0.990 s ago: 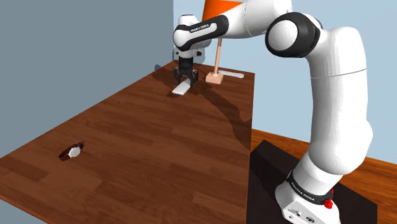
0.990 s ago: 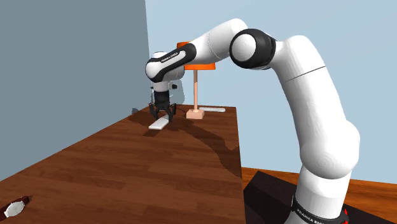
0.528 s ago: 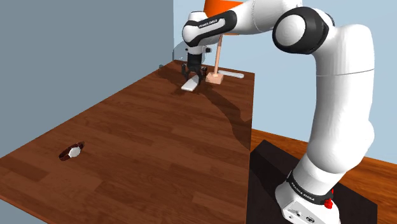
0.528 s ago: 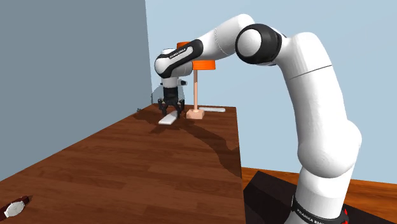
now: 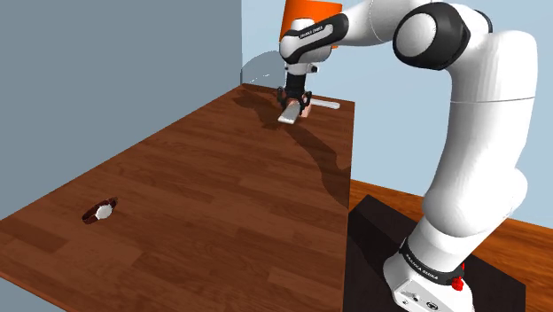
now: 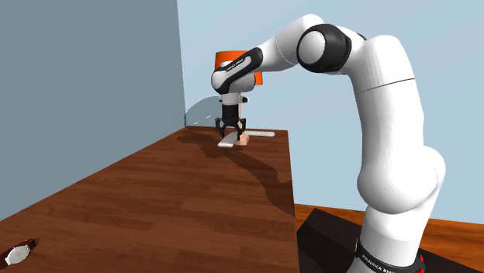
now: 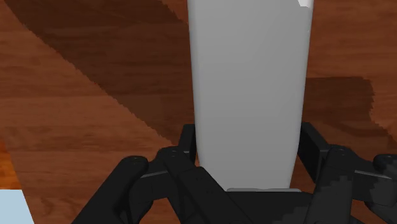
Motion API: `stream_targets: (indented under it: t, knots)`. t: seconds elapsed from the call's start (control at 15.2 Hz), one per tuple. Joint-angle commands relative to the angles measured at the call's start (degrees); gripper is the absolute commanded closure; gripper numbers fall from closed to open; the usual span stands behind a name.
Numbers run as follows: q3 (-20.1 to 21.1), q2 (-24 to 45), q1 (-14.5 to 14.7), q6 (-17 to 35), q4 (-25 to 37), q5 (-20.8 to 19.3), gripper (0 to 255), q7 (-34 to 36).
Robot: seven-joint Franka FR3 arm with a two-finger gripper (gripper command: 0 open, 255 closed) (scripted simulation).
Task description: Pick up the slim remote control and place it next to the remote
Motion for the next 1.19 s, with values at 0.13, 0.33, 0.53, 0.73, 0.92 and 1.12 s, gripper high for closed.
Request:
stream_targets:
  t: [0.13,0.33,0.53,0.73,0.92,1.12]
  knots:
    - [-1.44,-0.39,-3.32,0.32,-0.67,0.53,255,-4.96]
    - [-2.54,-0.32,-5.80,0.27,-0.54,0.92,255,-8.63]
    - [-3.62,0.21,-8.30,-0.01,0.26,1.31,255,-12.27]
    - [-4.67,1.20,-10.81,-0.52,1.75,1.73,255,-15.89]
    - [-5.65,2.66,-13.35,-1.28,3.95,2.19,255,-19.46]
    - [-6.56,4.61,-15.93,-2.34,6.93,2.70,255,-22.95]
